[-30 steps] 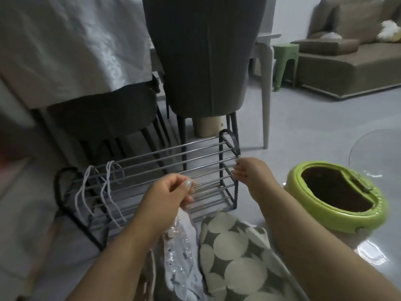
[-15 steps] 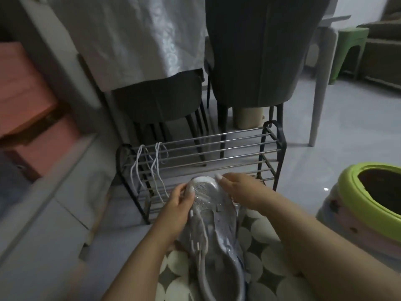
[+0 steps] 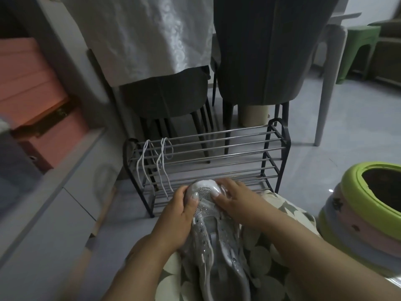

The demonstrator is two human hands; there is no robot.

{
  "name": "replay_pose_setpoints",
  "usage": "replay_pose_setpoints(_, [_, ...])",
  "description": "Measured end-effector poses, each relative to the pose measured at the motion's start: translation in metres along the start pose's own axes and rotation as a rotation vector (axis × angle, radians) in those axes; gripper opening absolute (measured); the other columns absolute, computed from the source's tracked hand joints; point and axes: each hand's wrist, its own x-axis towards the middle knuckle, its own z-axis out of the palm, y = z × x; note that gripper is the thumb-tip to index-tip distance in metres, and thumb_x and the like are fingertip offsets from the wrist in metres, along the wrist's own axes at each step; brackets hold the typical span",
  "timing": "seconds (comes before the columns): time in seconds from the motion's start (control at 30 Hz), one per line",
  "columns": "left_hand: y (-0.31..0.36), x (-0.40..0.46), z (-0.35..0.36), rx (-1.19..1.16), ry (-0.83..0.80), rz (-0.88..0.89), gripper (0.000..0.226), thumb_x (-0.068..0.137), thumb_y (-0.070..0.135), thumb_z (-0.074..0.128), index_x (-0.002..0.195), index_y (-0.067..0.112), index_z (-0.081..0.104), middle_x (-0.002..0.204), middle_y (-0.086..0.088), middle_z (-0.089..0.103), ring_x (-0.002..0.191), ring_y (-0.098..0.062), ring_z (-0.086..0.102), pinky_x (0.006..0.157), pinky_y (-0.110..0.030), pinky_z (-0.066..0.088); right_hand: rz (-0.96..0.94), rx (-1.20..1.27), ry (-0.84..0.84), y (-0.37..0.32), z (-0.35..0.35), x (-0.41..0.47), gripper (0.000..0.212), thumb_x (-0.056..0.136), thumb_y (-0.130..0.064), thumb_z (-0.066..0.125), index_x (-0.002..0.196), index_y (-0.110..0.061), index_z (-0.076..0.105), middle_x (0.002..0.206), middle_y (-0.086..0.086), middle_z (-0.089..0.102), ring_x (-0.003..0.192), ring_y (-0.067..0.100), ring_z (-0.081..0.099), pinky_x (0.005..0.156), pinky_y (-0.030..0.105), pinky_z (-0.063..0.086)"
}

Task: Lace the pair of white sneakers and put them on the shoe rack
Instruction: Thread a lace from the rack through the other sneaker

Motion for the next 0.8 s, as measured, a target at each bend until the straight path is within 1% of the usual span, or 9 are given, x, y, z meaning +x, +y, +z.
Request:
replay_pose_setpoints(0.07, [-0.001,-0.002,0.001,-0.004,-0.009,-0.008,0.032,0.095,0.052,0.038,0.125,0.042,0.04,0.12,0.015,0.055,0.109,-0.004,0.054,0.095,-0.032,0.046,0.0,0.008,0.016,0.002,0.001,-0.004,0.055,0.092,-0.059,0.037,0.141,-0.034,0.032,0.141,0.004,0.04,0.124,0.025,0.046,0.101,0.039,0.041])
replay_pose_setpoints(0.1, [0.0,-0.003,0.001,-0.009,-0.007,-0.008,0.033,0.095,0.052,0.038,0.127,0.041,0.04,0.118,0.017,0.054,0.108,-0.002,0.054,0.092,-0.029,0.045,-0.001,0.011,0.03,0.002,0.001,-0.004,0.055,0.092,-0.058,0.038,0.141,-0.034,0.033,0.141,0.003,0.041,0.123,0.024,0.047,0.1,0.038,0.041])
replay_pose_setpoints(0.17, [0.0,-0.004,0.001,-0.022,0.0,-0.024,0.027,0.096,0.052,0.038,0.122,0.044,0.039,0.11,0.023,0.052,0.103,0.003,0.052,0.083,-0.022,0.041,-0.01,-0.003,0.045,0.001,-0.001,-0.004,0.053,0.093,-0.058,0.037,0.139,-0.032,0.037,0.138,0.002,0.045,0.121,0.023,0.048,0.099,0.036,0.041])
replay_pose_setpoints(0.23, [0.0,-0.003,0.0,-0.033,0.01,-0.057,0.025,0.094,0.056,0.037,0.117,0.046,0.039,0.106,0.025,0.051,0.1,0.003,0.052,0.082,-0.023,0.04,-0.022,-0.006,0.031,-0.001,-0.004,0.0,0.049,0.094,-0.056,0.035,0.134,-0.029,0.043,0.132,0.003,0.052,0.117,0.021,0.051,0.096,0.035,0.043])
replay_pose_setpoints(0.37, [-0.002,0.004,-0.003,-0.05,0.033,-0.086,0.045,0.082,0.068,0.032,0.115,0.041,0.046,0.107,0.02,0.057,0.1,0.001,0.054,0.087,-0.028,0.043,0.009,0.031,-0.003,-0.005,-0.013,0.005,0.046,0.098,-0.051,0.031,0.131,-0.024,0.049,0.128,0.003,0.057,0.115,0.021,0.052,0.091,0.032,0.041])
replay_pose_setpoints(0.47, [-0.001,0.008,-0.004,-0.046,0.02,-0.093,0.044,0.082,0.068,0.033,0.114,0.04,0.047,0.103,0.024,0.054,0.095,0.009,0.049,0.08,-0.023,0.04,0.016,0.018,-0.027,-0.007,-0.012,0.011,0.048,0.098,-0.051,0.028,0.131,-0.024,0.05,0.128,0.003,0.058,0.118,0.023,0.052,0.092,0.032,0.04])
replay_pose_setpoints(0.57, [0.0,0.015,-0.002,0.014,0.021,-0.082,0.049,0.083,0.067,0.031,0.116,0.034,0.047,0.098,0.024,0.051,0.094,0.001,0.051,0.08,-0.026,0.038,0.007,0.026,-0.063,-0.007,-0.008,0.019,0.052,0.098,-0.053,0.025,0.132,-0.024,0.052,0.132,0.004,0.057,0.121,0.023,0.051,0.096,0.031,0.037])
replay_pose_setpoints(0.67, [-0.003,0.021,-0.005,0.041,0.001,-0.095,0.056,0.082,0.07,0.03,0.118,0.031,0.049,0.102,0.018,0.054,0.097,-0.005,0.053,0.079,-0.027,0.04,0.045,0.054,-0.079,-0.007,-0.01,0.03,0.06,0.096,-0.058,0.02,0.134,-0.024,0.052,0.136,0.004,0.054,0.125,0.023,0.049,0.101,0.031,0.034])
replay_pose_setpoints(0.8, [-0.013,0.03,-0.015,0.0,-0.081,-0.169,0.065,0.074,0.078,0.028,0.115,0.033,0.052,0.103,0.014,0.058,0.098,-0.009,0.055,0.09,-0.035,0.048,0.066,0.065,-0.104,-0.008,-0.01,0.05,0.076,0.091,-0.064,0.014,0.128,-0.015,0.057,0.131,0.01,0.058,0.12,0.025,0.053,0.102,0.037,0.039])
